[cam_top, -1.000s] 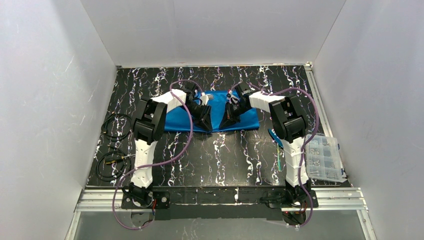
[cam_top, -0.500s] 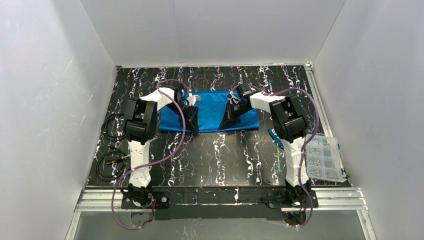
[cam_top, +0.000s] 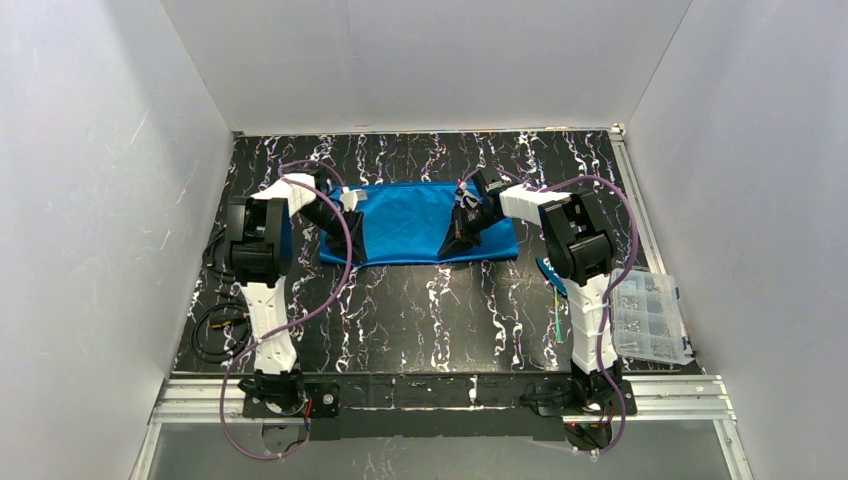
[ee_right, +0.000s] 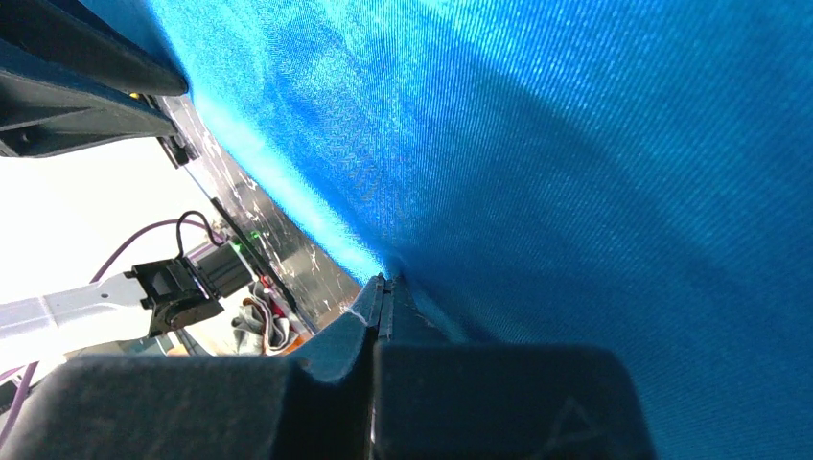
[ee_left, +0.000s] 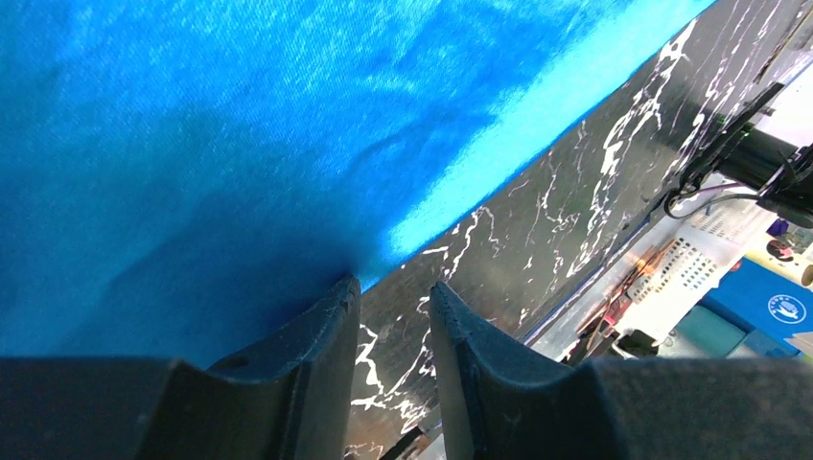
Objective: Fold the napkin into a case and place the utensils inside
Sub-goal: Smooth out the rectangle-folded napkin at the center of the board.
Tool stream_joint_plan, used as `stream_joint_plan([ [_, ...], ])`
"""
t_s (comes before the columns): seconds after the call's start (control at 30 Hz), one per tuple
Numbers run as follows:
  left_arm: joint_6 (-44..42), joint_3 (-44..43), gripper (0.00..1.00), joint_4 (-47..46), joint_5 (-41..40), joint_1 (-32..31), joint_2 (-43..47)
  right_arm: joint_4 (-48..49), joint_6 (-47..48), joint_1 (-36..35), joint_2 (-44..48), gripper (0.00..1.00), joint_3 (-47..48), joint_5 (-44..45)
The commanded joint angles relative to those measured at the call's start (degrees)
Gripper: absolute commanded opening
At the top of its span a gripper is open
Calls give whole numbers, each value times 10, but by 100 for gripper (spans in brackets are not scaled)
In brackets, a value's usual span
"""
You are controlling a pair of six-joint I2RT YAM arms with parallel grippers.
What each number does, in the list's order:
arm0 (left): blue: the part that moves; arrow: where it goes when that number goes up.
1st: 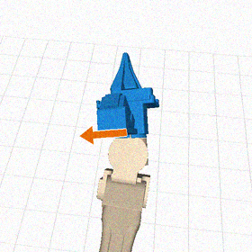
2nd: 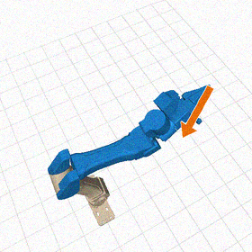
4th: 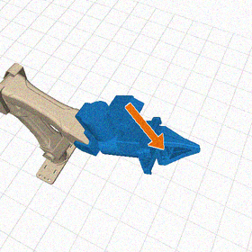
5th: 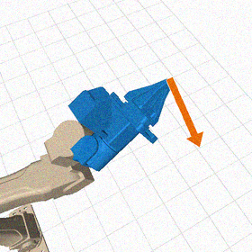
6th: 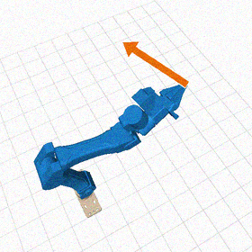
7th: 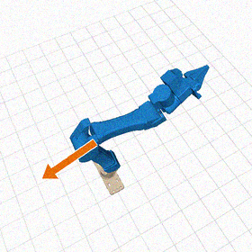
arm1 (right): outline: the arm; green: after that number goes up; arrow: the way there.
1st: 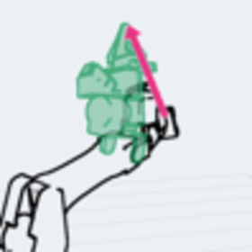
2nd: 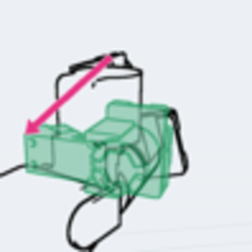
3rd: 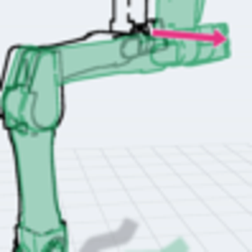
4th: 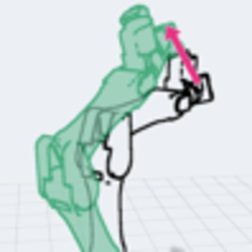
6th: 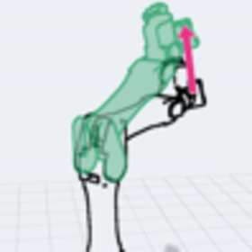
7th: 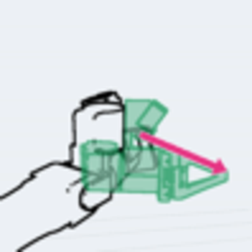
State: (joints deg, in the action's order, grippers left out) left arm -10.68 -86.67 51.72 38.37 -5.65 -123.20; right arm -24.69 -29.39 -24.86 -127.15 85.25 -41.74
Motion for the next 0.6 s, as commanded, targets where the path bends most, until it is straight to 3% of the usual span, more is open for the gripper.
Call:
stream_joint_plan([
  [0.0, -38, 15, 31, 37, -21, 15, 47, -18, 17, 1, 5, 1, -16, 57],
  [0.57, -112, 32, 30, 60, -118, 111, 86, -20, 16, 1, 15, 1, -19, 61],
])
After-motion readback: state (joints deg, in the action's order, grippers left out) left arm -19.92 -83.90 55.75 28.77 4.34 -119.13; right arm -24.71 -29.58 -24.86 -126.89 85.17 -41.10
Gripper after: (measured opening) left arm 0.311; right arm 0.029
